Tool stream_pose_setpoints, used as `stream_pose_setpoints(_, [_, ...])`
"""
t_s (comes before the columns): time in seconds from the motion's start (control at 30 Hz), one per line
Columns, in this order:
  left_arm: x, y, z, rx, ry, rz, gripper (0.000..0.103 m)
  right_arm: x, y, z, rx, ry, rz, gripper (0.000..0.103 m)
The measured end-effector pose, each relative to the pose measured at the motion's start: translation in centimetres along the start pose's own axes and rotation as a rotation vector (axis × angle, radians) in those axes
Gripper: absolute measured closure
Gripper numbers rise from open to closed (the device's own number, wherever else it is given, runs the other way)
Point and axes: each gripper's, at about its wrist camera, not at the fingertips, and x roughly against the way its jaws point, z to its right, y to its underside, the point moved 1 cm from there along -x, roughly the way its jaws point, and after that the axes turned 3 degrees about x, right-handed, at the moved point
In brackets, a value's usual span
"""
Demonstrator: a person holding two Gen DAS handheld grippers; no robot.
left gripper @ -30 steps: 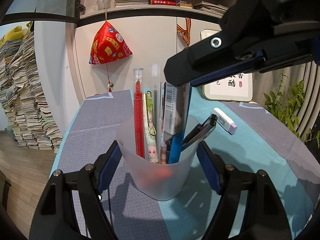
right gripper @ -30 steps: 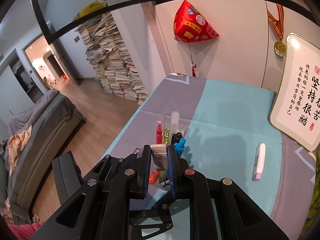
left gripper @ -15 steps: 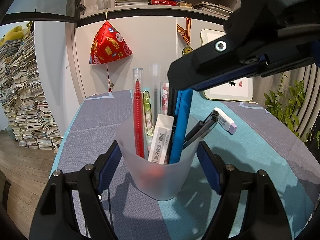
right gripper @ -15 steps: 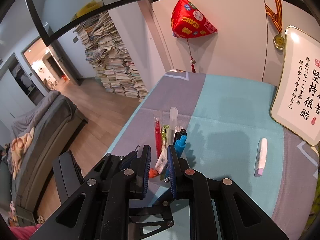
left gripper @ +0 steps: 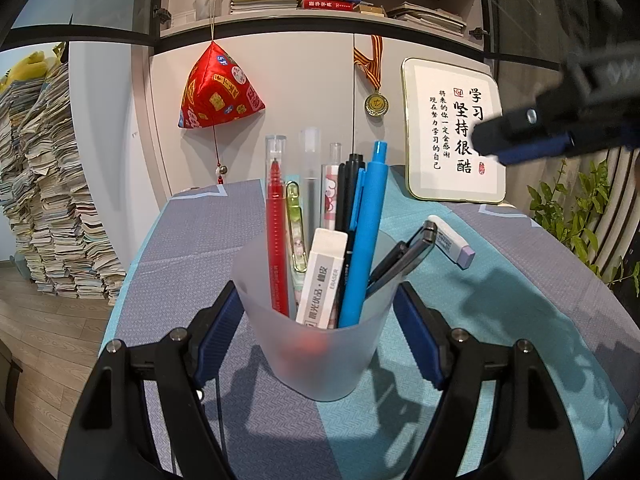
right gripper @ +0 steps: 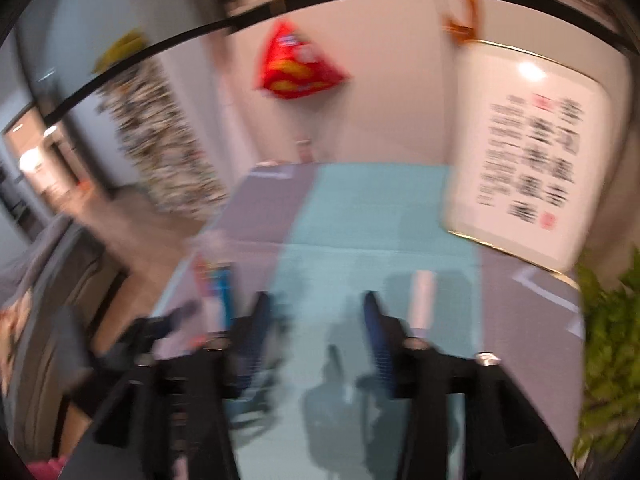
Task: Organize stationery
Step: 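Lower the right gripper onto the white-and-purple correction tape and grasp it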
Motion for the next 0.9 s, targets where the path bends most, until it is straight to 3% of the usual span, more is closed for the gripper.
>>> stream_pose_setpoints(0.07, [0.0,0.0,0.0,0.000,0.000,0.000,0.026,-0.3,0.6,2.2,-0.037,0.067,0.005,0.047])
stream_pose_setpoints(0.23, [0.1,0.0,-0.1,0.000,-0.001,0.000,0.026,-3.0,2.0,5.7,-0.107,0.151,-0.080,0.047])
stream_pose_setpoints(0.5, [0.0,-0.1,-0.1,0.001,0.000,-0.008,0.026,-6.6,3.7,5.8,-0.086,0.200,-0.122,0.048])
stream_pose_setpoints(0.63, [0.0,-0.1,-0.1,0.001,0.000,-0.008,0.026,-7.8,3.7,6.1,-0.119,0.179,-0.140,0.069])
stream_pose_setpoints(0.8, [0.0,-0.1,0.0,0.000,-0.001,-0.007,0.026,-8.0,4.1,8.3,-0.239,0.092,-0.145,0.089])
stream_pose_setpoints(0.9, [0.0,-0.1,0.0,-0.001,-0.001,-0.007,0.026,-7.3,4.2,8.6,-0.236,0.125,-0.132,0.092])
